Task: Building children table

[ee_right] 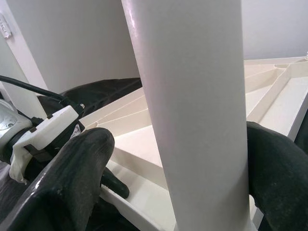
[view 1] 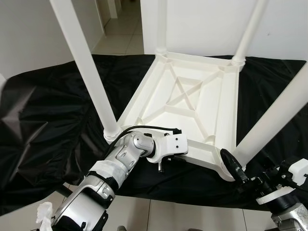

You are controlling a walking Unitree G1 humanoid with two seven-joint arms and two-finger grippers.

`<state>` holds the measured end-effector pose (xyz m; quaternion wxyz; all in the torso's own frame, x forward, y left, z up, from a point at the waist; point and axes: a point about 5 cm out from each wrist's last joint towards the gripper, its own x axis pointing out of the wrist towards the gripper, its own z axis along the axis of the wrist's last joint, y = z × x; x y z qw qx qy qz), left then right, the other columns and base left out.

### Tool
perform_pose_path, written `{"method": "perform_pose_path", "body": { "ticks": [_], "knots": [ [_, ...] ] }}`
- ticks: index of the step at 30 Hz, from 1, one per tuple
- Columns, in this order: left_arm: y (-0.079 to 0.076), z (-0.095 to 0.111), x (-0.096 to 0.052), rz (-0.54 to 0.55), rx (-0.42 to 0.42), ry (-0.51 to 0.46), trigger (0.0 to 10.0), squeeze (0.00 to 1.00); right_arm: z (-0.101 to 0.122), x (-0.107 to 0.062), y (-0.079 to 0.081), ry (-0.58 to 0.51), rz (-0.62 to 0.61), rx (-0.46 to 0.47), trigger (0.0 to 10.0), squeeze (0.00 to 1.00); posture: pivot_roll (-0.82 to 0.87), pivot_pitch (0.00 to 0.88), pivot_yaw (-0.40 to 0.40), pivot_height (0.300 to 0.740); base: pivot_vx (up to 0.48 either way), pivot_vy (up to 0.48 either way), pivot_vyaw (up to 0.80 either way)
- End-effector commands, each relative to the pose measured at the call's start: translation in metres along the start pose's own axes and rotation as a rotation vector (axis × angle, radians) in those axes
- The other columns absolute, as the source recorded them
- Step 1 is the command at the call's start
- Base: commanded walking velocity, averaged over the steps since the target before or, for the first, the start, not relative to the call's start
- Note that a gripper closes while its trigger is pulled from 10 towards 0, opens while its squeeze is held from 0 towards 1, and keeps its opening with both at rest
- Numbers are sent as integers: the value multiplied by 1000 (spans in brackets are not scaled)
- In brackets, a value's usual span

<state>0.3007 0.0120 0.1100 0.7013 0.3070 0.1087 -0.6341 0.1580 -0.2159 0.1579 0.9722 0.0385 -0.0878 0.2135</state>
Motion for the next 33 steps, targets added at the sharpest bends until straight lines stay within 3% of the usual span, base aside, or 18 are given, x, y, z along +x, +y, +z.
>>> {"method": "perform_pose_path", "body": {
  "ticks": [1, 13, 14, 15, 18, 19, 20, 25, 26, 27, 30, 33],
  "knots": [
    [25, -42, -34, 451, -164, 142, 0, 0, -2, 2, 1, 10, -3, -3, 10000, 0, -54, 44, 78, 740, 0, 0, 0],
    [23, -42, -45, 510, -188, 133, 0, 0, -4, 11, -12, 9, -56, -40, 10000, 0, -38, 34, 56, 740, 0, 0, 0],
    [21, -41, -44, 497, -189, 127, 1294, 0, -4, 11, -12, 13, -50, -42, 10000, 0, -32, 31, 47, 740, 0, 0, 0],
    [17, -40, -41, 476, -195, 118, 10000, 0, -4, 12, -12, 18, -43, -42, 10000, 0, -32, 32, 45, 740, 0, 0, 0],
    [15, -39, -39, 462, -199, 113, 10000, 0, -4, 12, -13, 21, -39, -42, 10000, 0, -32, 32, 45, 740, 0, 0, 0],
    [12, -35, -37, 442, -198, 84, 10000, 737, -5, 12, -13, 23, -37, -44, 10000, 0, -34, 31, 43, 740, 0, 0, 0],
    [10, -28, -35, 422, -199, 43, 10000, 1000, -4, 13, -15, 24, -45, -46, 10000, 0, -34, 31, 41, 740, 0, 0, 0],
    [2, -11, -30, 370, -177, -63, 10000, 1000, -5, 13, -16, 28, -52, -52, 10000, 0, -36, 32, 42, 740, 0, 0, 0],
    [-1, -3, -30, 346, -181, -121, 10000, 0, -6, 14, -15, 34, -46, -53, 10000, 0, -38, 36, 42, 740, 0, 0, 0],
    [-1, -3, -30, 346, -181, -121, 10000, 0, -6, 14, -15, 34, -46, -53, 10000, 0, -38, 36, 42, 740, 0, 0, 0],
    [-7, 20, -36, 298, -148, -312, 10000, 0, -7, 18, -15, 46, -39, -59, 10000, 0, -36, 43, 41, 740, 0, 0, 0],
    [-9, 29, -40, 294, -118, -375, 10000, 0, -7, 21, -17, 47, -44, -70, 10000, 0, -37, 44, 43, 740, 0, 0, 0]
  ]
}}
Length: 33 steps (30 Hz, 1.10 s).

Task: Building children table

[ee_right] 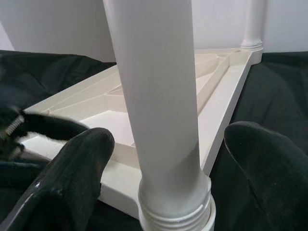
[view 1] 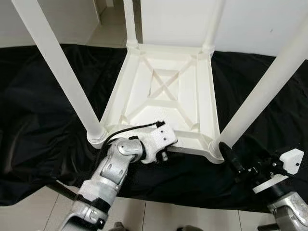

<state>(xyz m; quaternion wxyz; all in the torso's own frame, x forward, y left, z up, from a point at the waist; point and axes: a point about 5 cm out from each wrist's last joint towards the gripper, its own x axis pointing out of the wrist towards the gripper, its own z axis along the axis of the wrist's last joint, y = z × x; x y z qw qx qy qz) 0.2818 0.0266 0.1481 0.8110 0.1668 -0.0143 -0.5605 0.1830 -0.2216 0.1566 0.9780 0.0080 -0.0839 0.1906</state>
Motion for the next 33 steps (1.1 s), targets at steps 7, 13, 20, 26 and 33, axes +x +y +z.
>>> {"method": "perform_pose_path", "body": {
  "ticks": [7, 13, 20, 26, 33],
  "knots": [
    [-6, 25, -11, -64, -103, -193, 10000, 0, 2, 20, -9, 12, 9, -18, 10000, 0, -34, 48, 38, 740, 0, 0, 0],
    [-7, 34, -17, -81, -125, -252, 10000, 0, -5, 38, -10, 44, 80, -24, 10000, 0, -24, 42, 26, 740, 0, 0, 0],
    [-5, 38, -21, -54, -151, -291, 10000, 0, -19, 53, -8, 111, 191, -66, 4745, 0, -13, 38, 13, 740, 0, 0, 0],
    [-5, 37, -22, -34, -152, -279, 10000, 0, -26, 57, -9, 150, 217, -78, 824, 0, -3, 39, 4, 740, 0, 0, 0],
    [-5, 38, -22, -8, -177, -273, 10000, 0, -39, 56, -14, 207, 167, -91, 0, 0, 5, 41, -3, 740, 0, 0, 0]
  ]
}}
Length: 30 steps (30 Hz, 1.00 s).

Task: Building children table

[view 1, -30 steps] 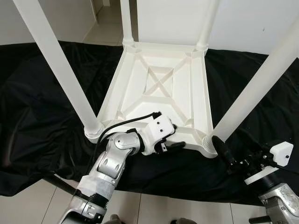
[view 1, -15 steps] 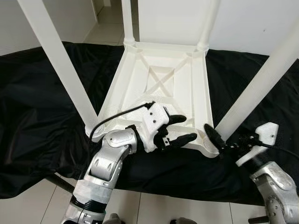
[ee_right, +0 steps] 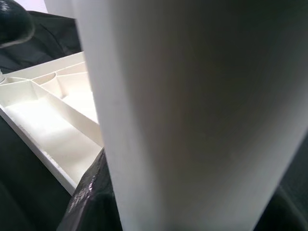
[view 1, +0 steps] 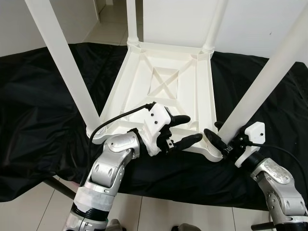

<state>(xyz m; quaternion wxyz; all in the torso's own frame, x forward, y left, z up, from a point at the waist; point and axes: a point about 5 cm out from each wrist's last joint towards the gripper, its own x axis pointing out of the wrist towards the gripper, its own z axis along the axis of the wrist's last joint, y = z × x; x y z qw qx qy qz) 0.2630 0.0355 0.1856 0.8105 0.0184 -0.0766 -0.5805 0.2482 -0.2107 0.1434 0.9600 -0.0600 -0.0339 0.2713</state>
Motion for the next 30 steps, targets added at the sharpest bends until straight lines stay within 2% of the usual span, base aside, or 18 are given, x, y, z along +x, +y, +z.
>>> {"method": "perform_pose_path", "body": {
  "ticks": [1, 2, 4, 9, 12, 13, 14, 15, 16, 18, 20, 23, 29, 30],
  "knots": [
    [-1, 1, 0, 10, -9, -2, 10000, 0, -17, -3, 1, 94, -35, 10, 0, 0, 5, 41, -3, 740, 0, 0, 0],
    [-1, 1, 0, 10, -9, -2, 10000, 0, -17, -3, 1, 94, -35, 10, 0, 0, 5, 41, -3, 740, 0, 0, 0],
    [-2, 0, 0, 25, -28, -1, 10000, 0, -19, -2, -1, 106, -154, 29, 10000, 0, 1, 40, -2, 740, 0, 0, 0],
    [3, -5, 0, 87, -26, 27, 10000, 0, -18, -4, 8, 85, -328, 43, 10000, 0, -1, 41, -4, 740, 0, 0, 0],
    [6, -6, 0, 107, -28, 32, 10000, 0, -19, -4, 9, 87, -375, 40, 10000, 0, -1, 40, -4, 740, 0, 0, 0],
    [9, -7, 0, 130, -37, 36, 10000, 0, -19, -5, 11, 92, -444, 40, 10000, 0, 0, 38, -6, 740, 0, 0, 0],
    [9, -7, 0, 130, -37, 36, 10000, 0, -19, -5, 11, 92, -444, 40, 10000, 0, 0, 38, -6, 740, 0, 0, 0],
    [12, -7, 0, 153, -44, 38, 10000, 0, -19, -4, 15, 94, -523, 52, 10000, 0, 1, 36, -7, 740, 0, 0, 0],
    [12, -7, 0, 153, -44, 38, 10000, 0, -19, -4, 15, 94, -523, 52, 10000, 0, 1, 36, -7, 740, 0, 0, 0],
    [18, -7, 0, 199, -43, 47, 10000, 0, -20, -2, 27, 101, -694, 85, 10000, 0, 2, 33, -6, 740, 0, 0, 0],
    [18, -7, 0, 199, -43, 47, 10000, 0, -20, -2, 27, 101, -694, 85, 10000, 0, 2, 33, -6, 740, 0, 0, 0],
    [23, -9, -1, 243, -37, 64, 10000, 0, -19, 7, 42, 90, -841, 118, 10000, 0, 4, 28, -2, 740, 0, 0, 0],
    [27, -9, 0, 268, -38, 69, 10000, 0, -16, 17, 51, 58, -835, 163, 10000, 0, 9, 27, -2, 740, 0, 0, 0],
    [27, -9, 0, 269, -37, 68, 10000, 0, -14, 17, 51, 47, -820, 167, 10000, 1000, 9, 27, -2, 740, 0, 0, 0]
  ]
}}
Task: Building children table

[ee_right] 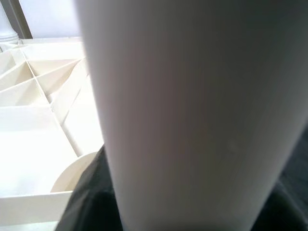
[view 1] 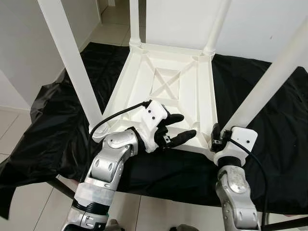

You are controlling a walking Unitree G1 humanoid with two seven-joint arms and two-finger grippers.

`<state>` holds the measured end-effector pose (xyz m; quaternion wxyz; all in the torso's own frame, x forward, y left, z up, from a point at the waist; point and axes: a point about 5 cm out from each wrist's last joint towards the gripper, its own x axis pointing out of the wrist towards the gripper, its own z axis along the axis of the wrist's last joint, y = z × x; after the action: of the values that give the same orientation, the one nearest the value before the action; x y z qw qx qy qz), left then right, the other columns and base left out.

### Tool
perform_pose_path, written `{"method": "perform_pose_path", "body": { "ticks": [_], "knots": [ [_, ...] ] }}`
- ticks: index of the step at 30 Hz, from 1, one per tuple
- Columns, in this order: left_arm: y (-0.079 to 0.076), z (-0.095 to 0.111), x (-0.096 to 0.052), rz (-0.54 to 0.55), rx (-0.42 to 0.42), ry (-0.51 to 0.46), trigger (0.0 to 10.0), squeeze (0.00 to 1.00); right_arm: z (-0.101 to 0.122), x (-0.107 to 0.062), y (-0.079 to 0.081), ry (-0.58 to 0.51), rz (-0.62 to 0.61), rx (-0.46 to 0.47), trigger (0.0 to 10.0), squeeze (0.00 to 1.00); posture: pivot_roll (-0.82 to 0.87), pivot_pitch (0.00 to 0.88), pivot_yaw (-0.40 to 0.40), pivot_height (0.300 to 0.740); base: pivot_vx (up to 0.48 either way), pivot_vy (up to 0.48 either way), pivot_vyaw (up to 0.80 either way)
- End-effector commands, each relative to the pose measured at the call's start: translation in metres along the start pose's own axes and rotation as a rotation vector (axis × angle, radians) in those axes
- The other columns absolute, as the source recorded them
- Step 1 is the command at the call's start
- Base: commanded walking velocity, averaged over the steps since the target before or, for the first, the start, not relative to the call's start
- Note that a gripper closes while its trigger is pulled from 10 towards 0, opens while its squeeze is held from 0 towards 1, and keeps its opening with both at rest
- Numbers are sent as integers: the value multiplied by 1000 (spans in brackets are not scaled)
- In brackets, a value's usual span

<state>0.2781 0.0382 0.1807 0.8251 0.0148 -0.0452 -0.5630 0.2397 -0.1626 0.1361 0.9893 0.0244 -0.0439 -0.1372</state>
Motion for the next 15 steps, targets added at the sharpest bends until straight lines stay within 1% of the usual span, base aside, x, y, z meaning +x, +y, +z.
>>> {"method": "perform_pose_path", "body": {
  "ticks": [1, 5, 7, 8, 9, 10, 11, 12, 13, 15],
  "knots": [
    [13, -1, -2, 227, 7, 10, 10000, 0, -10, -3, -1, 53, 10, 3, 10000, 1000, 10, 30, -3, 740, 0, 0, 0],
    [14, 0, -3, 229, 30, 7, 10000, 0, -5, -3, -5, 30, 19, 2, 10000, 1000, 10, 30, -3, 740, 0, 0, 0],
    [13, -2, -3, 225, 36, 13, 10000, 0, -1, -1, -10, 14, 43, -17, 10000, 1000, 14, 33, -9, 740, 0, 0, 0],
    [13, -2, -3, 225, 36, 13, 10000, 0, -1, -1, -10, 14, 43, -17, 10000, 1000, 14, 33, -9, 740, 0, 0, 0],
    [12, -3, -4, 221, 44, 17, 10000, 0, 1, 0, -13, 3, 71, -37, 10000, 1000, 14, 33, -9, 740, 0, 0, 0],
    [12, -3, -4, 221, 44, 17, 10000, 0, 1, 0, -13, 3, 71, -37, 10000, 1000, 14, 33, -9, 740, 0, 0, 0],
    [12, -4, -5, 212, 46, 23, 10000, 0, 4, 1, -14, -5, 122, -39, 10000, 0, 13, 36, -9, 740, 0, 0, 0],
    [11, -4, -5, 207, 54, 27, 10000, 0, 6, 1, -16, -13, 166, -43, 10000, 0, 14, 37, -10, 740, 0, 0, 0],
    [11, -4, -5, 207, 54, 27, 10000, 0, 6, 1, -16, -13, 166, -43, 10000, 0, 14, 37, -10, 740, 0, 0, 0],
    [11, -5, -6, 200, 64, 39, 10000, 0, 9, 2, -19, -30, 231, -57, 10000, 0, 13, 38, -7, 740, 0, 0, 0]
  ]
}}
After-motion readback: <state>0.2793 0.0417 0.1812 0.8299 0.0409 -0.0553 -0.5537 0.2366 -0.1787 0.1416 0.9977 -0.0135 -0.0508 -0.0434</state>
